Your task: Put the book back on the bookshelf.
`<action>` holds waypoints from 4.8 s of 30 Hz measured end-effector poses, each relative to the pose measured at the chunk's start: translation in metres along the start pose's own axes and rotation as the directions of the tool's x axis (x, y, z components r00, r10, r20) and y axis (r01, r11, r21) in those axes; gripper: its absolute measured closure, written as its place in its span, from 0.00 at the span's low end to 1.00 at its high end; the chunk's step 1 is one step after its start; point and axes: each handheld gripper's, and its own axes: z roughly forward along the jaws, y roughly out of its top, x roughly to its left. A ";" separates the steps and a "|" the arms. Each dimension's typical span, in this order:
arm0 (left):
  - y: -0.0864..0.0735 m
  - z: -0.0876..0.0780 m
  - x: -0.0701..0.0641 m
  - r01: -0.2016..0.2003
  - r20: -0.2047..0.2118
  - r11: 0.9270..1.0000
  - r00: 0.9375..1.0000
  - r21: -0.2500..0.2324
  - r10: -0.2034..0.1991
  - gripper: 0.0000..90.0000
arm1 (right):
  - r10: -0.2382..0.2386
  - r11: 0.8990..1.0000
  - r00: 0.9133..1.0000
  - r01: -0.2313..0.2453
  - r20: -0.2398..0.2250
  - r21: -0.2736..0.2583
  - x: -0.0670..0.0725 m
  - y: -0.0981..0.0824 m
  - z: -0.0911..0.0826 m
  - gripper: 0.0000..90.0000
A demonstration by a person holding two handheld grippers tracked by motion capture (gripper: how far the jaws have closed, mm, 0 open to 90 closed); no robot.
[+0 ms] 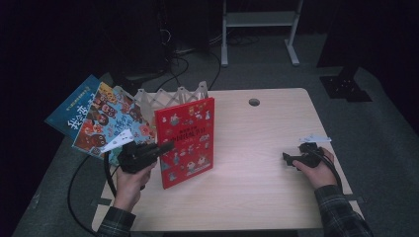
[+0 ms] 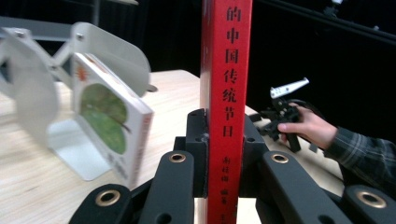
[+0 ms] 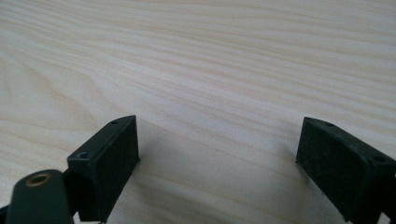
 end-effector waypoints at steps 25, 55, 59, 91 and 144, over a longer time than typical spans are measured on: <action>0.005 -0.048 0.035 0.026 -0.223 0.996 0.974 -0.085 -0.044 0.88 | 0.002 1.000 1.000 -0.002 0.000 0.002 0.000 0.000 0.000 0.13; 0.034 0.006 0.073 -0.029 -0.422 0.998 0.907 -0.055 0.003 0.88 | 0.001 1.000 1.000 -0.001 0.000 0.003 0.000 0.001 0.000 0.13; 0.036 0.017 0.080 -0.034 -0.429 0.998 0.903 -0.051 0.009 0.88 | 0.001 1.000 1.000 -0.001 -0.002 0.003 -0.001 0.001 0.001 0.13; 0.022 0.041 0.104 -0.028 -0.470 1.000 0.882 -0.012 0.019 0.88 | 0.002 1.000 1.000 -0.002 -0.001 0.002 -0.001 0.001 0.001 0.13; -0.022 0.020 0.045 0.031 -0.364 0.936 0.925 0.352 0.106 0.07 | 0.000 1.000 1.000 0.000 -0.001 0.002 0.000 0.000 0.000 0.13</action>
